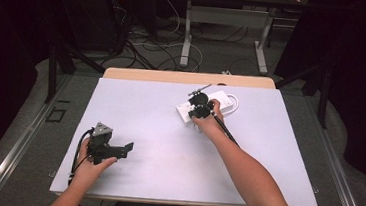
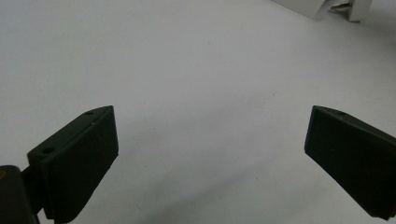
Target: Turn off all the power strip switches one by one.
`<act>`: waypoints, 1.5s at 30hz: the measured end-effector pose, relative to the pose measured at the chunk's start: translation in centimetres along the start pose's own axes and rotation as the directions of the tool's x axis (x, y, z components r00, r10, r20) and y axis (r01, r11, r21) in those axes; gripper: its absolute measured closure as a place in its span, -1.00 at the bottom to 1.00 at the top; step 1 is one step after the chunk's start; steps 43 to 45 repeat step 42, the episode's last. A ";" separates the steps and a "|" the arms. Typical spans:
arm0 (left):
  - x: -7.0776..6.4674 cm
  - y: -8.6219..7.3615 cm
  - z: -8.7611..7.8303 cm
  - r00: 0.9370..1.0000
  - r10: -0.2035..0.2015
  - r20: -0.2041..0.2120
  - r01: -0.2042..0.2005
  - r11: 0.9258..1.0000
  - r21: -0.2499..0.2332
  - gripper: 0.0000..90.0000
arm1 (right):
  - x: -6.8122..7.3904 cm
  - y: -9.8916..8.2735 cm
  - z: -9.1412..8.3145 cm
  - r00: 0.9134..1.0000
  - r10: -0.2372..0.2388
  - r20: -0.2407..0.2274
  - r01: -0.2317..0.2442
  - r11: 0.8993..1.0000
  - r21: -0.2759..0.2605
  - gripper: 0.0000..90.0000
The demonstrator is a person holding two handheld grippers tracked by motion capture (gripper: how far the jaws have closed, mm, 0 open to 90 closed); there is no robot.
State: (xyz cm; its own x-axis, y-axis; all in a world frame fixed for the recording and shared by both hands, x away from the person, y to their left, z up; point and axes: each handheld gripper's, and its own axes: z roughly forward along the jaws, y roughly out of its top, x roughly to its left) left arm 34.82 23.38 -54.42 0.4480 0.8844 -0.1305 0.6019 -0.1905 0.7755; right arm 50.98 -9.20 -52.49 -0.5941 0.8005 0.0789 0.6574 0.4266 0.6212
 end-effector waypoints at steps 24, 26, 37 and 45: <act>0.0 0.1 0.0 1.000 0.018 -0.004 -0.018 1.000 0.018 -0.94 | 1.1 -6.0 -6.4 0.997 -0.027 -0.071 0.020 0.994 -0.105 0.41; -0.1 0.0 0.0 1.000 0.015 -0.004 -0.015 1.000 0.009 -0.94 | 1.3 -7.0 -6.8 0.997 -0.040 -0.066 0.032 0.992 -0.123 0.34; -0.3 0.1 0.2 1.000 0.005 -0.006 -0.005 1.000 0.006 -0.94 | 1.5 -11.7 -9.4 0.999 -0.042 -0.006 0.040 0.976 -0.214 -0.21; -0.2 0.0 0.2 1.000 0.003 -0.005 -0.003 1.000 0.003 -0.94 | 1.3 -13.4 -10.7 1.000 0.007 0.003 -0.007 0.970 -0.243 -0.26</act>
